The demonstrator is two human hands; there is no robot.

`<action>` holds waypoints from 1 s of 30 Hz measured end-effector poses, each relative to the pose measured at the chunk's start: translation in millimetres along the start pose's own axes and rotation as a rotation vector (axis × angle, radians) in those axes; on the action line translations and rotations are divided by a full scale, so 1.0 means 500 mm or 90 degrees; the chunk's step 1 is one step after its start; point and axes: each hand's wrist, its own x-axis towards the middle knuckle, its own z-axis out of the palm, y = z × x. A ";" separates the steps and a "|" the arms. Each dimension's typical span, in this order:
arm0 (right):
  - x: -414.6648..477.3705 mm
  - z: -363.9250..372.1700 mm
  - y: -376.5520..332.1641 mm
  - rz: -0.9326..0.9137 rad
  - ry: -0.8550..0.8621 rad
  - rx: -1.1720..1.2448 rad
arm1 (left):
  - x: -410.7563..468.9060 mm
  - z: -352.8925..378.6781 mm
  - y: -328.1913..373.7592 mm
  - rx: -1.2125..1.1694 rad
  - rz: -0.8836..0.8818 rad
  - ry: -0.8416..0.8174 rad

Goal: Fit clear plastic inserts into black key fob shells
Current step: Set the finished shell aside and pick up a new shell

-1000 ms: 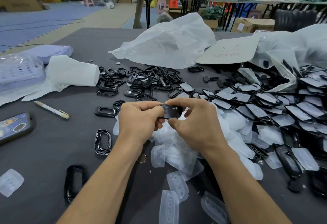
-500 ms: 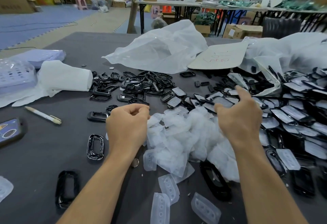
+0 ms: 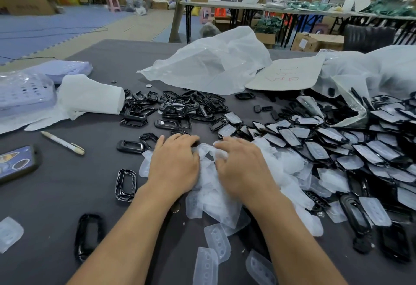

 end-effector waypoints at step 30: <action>0.320 -0.078 0.155 0.148 -0.134 -0.313 | 0.018 -0.038 -0.012 -0.512 -0.224 0.345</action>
